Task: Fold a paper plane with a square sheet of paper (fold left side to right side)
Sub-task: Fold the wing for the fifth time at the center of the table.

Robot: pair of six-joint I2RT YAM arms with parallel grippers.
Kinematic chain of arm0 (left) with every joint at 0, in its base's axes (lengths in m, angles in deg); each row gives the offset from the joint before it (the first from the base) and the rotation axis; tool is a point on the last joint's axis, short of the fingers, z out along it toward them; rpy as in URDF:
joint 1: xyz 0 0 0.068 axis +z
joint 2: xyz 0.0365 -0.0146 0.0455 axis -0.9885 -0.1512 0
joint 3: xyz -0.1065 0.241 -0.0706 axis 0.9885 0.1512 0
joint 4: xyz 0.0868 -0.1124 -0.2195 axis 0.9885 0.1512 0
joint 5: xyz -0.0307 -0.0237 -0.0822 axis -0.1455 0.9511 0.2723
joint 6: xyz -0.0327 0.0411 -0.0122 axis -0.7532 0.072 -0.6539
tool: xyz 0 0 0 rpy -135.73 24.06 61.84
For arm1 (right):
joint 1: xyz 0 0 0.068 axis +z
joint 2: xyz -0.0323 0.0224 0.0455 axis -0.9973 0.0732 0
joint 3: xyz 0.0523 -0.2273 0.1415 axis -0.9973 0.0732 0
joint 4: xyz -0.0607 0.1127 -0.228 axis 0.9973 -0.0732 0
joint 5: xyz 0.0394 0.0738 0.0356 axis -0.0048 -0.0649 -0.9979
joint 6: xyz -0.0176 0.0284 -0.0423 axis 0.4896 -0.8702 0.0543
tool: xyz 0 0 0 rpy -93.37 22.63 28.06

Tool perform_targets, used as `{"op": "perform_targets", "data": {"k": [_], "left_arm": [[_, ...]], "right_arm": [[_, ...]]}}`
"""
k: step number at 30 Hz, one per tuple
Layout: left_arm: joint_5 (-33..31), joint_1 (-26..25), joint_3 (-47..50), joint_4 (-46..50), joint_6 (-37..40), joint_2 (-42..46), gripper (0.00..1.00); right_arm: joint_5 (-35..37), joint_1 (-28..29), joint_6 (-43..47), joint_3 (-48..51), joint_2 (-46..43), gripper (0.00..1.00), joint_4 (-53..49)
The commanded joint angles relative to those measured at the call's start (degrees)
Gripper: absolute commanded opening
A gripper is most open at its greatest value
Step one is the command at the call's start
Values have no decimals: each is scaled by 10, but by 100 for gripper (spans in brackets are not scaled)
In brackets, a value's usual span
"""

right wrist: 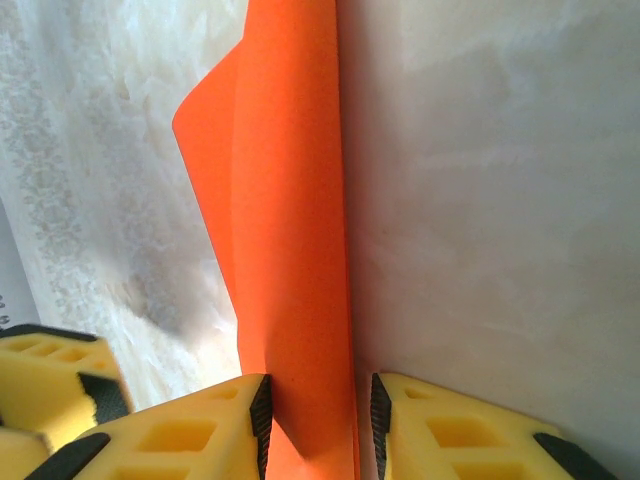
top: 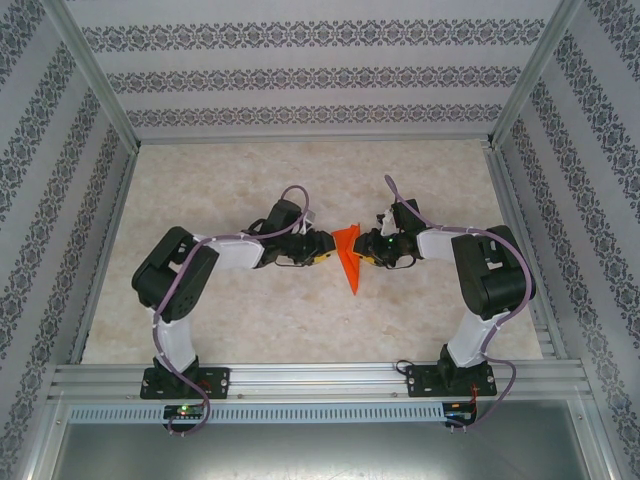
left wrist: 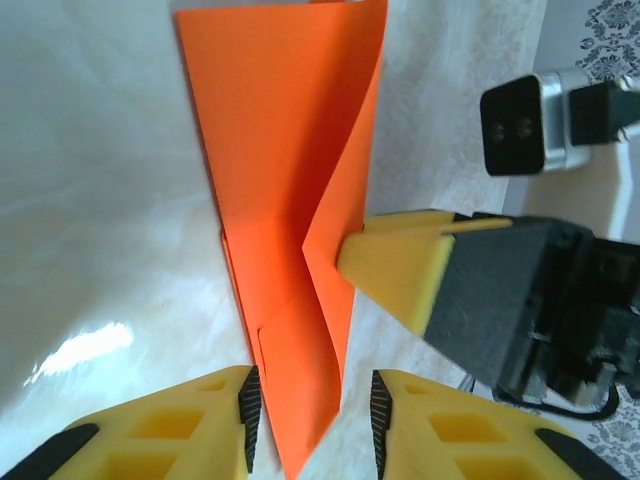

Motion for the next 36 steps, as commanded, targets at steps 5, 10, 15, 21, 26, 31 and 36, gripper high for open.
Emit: {"op": "perform_targets", "data": {"k": [5, 10, 15, 21, 26, 31, 36], "left_arm": [[35, -2, -58, -41, -26, -55, 34], [41, -4, -64, -51, -32, -70, 33], [42, -5, -72, -48, -35, -82, 33], [44, -15, -82, -52, -39, -96, 33], [40, -17, -79, -64, -49, -105, 33], [37, -17, -79, -59, -49, -109, 34], [42, -20, -83, -70, -55, -116, 33]], "right_arm": [[15, 12, 13, -4, 19, 34, -18], [15, 11, 16, -5, 15, 34, -24], [16, 13, 17, -5, 13, 34, -27], [17, 13, 18, -5, 14, 34, -28], [16, 12, 19, -5, 14, 33, -27], [14, 13, 19, -6, 15, 33, -27], [14, 13, 19, -7, 14, 33, -28]]}}
